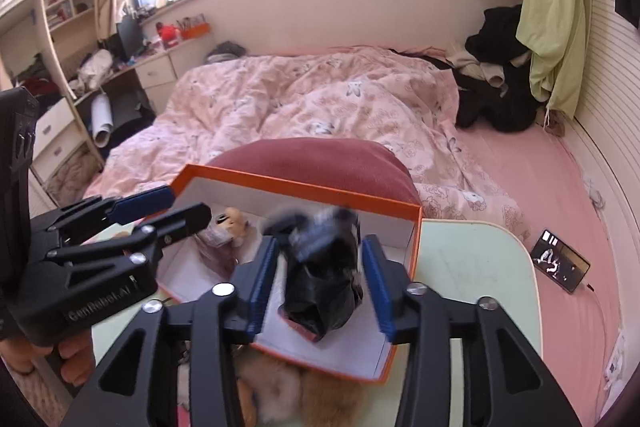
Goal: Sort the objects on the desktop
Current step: 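Drop the card box and black bag into the orange box with both grippers, then open and withdraw both grippers from the orange box, then grasp the black toy car on the table with the left gripper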
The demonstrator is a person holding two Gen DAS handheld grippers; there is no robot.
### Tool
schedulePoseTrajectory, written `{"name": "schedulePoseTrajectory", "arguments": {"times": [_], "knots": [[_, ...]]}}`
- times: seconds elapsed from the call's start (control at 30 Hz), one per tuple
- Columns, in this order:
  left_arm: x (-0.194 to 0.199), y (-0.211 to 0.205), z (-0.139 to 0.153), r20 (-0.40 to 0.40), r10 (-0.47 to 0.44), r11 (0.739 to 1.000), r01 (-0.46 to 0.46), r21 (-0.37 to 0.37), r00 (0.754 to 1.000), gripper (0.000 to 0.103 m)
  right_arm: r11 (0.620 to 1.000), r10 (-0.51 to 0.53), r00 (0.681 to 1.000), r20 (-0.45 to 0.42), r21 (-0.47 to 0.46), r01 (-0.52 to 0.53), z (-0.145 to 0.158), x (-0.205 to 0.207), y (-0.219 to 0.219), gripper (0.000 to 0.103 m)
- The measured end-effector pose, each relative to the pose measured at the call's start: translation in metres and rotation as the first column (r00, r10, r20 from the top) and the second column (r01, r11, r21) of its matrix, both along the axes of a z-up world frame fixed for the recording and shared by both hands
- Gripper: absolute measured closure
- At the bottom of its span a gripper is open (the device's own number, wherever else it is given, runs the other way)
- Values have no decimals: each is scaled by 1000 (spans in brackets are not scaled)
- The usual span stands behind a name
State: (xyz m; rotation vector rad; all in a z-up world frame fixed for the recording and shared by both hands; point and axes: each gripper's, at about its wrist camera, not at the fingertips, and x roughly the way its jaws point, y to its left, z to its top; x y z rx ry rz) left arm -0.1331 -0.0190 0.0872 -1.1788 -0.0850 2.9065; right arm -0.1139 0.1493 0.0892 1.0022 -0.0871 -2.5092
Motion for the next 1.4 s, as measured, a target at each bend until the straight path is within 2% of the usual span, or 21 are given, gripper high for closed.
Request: {"name": "schedulePoseTrajectory", "arguments": {"times": [0.03,0.17,0.23,0.33,0.4,0.57,0.63,0.73,0.8,0.87,0.93,0.97,1.1,1.13,1.4], "knots": [[-1,-2,-3,8,17,1000,-17,-4,1000,38,1000,-12,1000,-1,4,12,0,-2,1,45],[23,-9,-5,-33,6,998,-4,67,999,32,999,-26,999,-23,-41,25,3,9,16,43],[41,-11,-3,-53,-4,996,9,87,999,25,998,-30,999,-35,-52,28,3,23,22,41],[67,-11,-2,-74,3,998,1,58,997,22,998,-36,999,-37,-58,34,0,47,31,37],[89,-10,-7,-61,1,1000,1,31,998,22,998,-44,999,-26,-34,43,-9,65,32,37],[135,-5,-41,14,-13,1000,12,27,1000,22,996,-66,998,11,53,66,-48,110,27,37],[145,-3,-59,46,25,1000,-24,-15,999,22,990,-102,995,17,102,99,-65,120,24,37],[145,-2,-84,107,58,997,-52,-50,993,21,983,-116,992,43,146,108,-84,125,19,37],[147,0,-86,90,86,992,-77,-98,992,20,984,-122,990,65,135,113,-91,125,19,36],[148,-1,-87,92,83,994,-76,-81,992,15,982,-139,989,55,135,131,-95,127,19,26],[147,-1,-91,106,89,993,-80,-86,990,0,980,-150,987,55,139,141,-98,128,19,15],[149,-1,-92,104,91,993,-82,-86,990,0,980,-153,986,59,138,144,-100,128,19,10],[151,0,-91,101,93,993,-84,-87,991,0,978,-168,984,56,133,159,-101,127,22,4],[152,1,-92,101,93,993,-84,-87,991,0,977,-171,983,59,135,162,-101,127,21,0],[151,1,-90,99,93,993,-84,-88,991,0,977,-175,983,59,134,166,-101,128,22,0]]}}
